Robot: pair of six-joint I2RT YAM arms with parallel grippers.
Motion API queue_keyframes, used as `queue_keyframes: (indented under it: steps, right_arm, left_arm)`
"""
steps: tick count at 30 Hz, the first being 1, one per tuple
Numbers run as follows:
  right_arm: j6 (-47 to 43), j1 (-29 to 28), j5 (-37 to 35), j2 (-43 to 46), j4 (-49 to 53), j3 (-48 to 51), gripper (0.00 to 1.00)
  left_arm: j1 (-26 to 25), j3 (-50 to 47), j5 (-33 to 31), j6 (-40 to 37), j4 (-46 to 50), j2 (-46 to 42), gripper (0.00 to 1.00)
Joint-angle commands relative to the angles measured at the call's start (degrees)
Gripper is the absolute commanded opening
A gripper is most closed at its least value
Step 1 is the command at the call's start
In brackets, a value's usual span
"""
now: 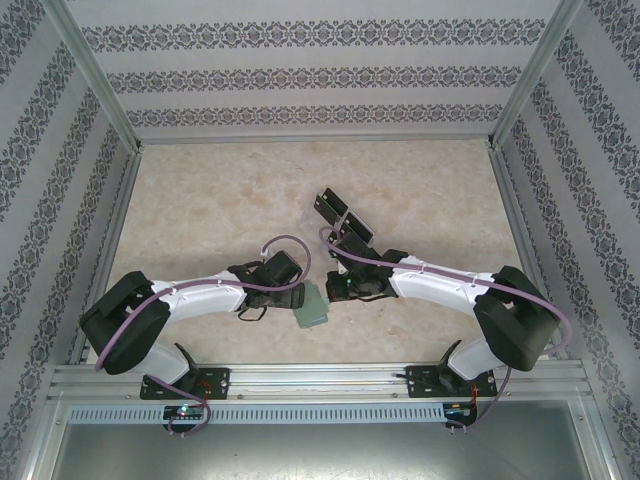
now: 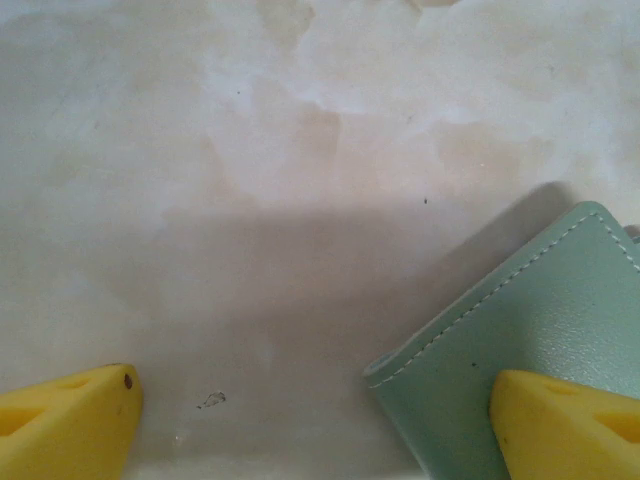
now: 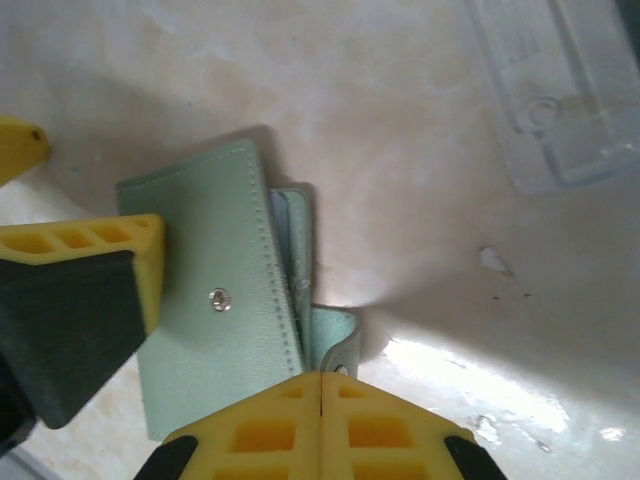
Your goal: Put the credit cards into the card holder
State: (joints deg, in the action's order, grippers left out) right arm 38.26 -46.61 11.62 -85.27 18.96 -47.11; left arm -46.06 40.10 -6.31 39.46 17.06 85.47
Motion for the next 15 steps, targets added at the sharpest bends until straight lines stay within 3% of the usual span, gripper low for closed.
queue_keyframes:
  steps: [1,15]
  right_arm:
    - [2.27,0.10,3.66,0.12,-3.41,0.33,0.00]
    - [4.97,-0.45,6.75,-3.01,-8.23,0.97,0.00]
  left_arm:
    - [-1.26,-0.79,-0.75,-0.53,0.79,1.36,0.91]
    - [-2.36,-0.38,-0.46,-0.19,-0.18,2.89,0.90]
